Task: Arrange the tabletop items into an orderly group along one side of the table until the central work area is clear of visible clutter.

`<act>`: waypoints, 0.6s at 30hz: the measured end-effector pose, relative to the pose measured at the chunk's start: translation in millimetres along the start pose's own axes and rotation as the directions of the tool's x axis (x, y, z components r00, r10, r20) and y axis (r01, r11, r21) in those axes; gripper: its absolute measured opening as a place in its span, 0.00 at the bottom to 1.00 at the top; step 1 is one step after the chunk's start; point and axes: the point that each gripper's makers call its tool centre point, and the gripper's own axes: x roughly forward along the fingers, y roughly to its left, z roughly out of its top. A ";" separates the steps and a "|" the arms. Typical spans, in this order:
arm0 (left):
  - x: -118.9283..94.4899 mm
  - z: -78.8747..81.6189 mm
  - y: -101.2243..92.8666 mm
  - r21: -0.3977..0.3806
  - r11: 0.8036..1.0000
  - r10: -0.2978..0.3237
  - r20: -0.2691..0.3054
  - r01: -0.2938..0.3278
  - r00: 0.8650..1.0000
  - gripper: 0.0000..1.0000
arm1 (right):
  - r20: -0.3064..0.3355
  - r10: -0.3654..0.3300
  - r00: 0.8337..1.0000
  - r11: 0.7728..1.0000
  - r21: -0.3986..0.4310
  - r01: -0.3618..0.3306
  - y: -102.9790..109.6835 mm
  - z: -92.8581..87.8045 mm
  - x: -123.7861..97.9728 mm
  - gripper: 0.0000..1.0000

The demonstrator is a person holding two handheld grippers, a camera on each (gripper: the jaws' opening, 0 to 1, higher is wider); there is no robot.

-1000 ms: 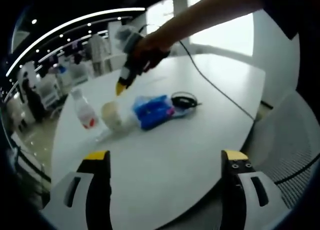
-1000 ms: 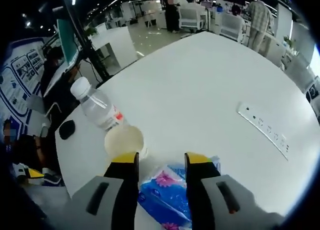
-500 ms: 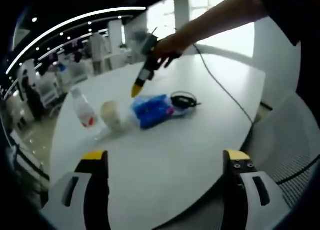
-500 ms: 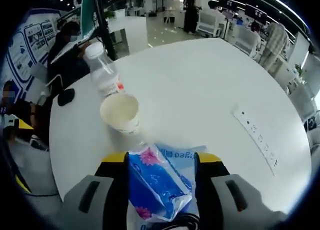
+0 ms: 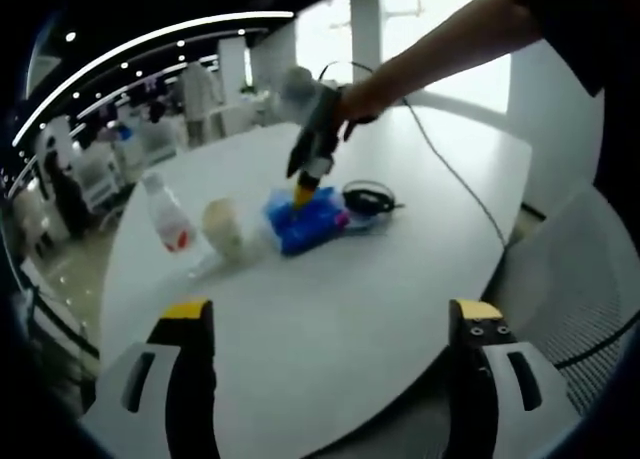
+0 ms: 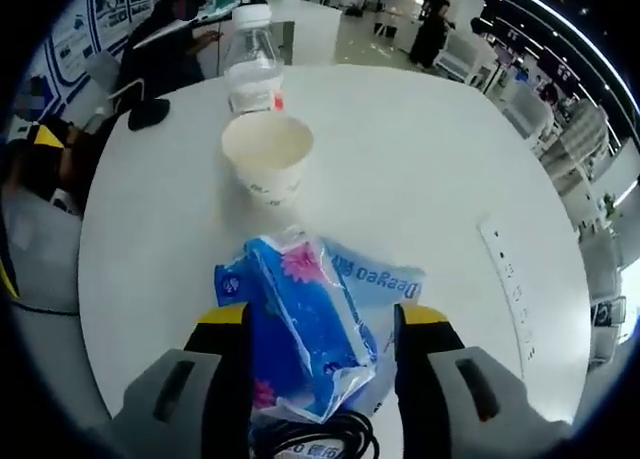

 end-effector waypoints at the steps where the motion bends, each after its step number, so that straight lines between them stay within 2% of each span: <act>1: 0.0 -0.2 -0.1 0.001 1.000 0.000 0.000 0.000 1.000 0.94 | -0.003 -0.001 1.000 1.000 -0.006 0.001 0.4 -1.0 1.1 0.57; 11: 0.6 -3.1 1.0 0.016 1.000 0.008 -0.017 -0.008 1.000 0.93 | -0.044 -0.005 0.999 0.997 -0.078 0.001 7.5 -14.7 9.8 0.49; 18: 1.6 -3.4 2.2 0.016 1.000 0.009 -0.017 -0.009 1.000 0.92 | -0.050 -0.002 0.999 0.993 -0.118 -0.004 13.8 -18.3 16.3 0.35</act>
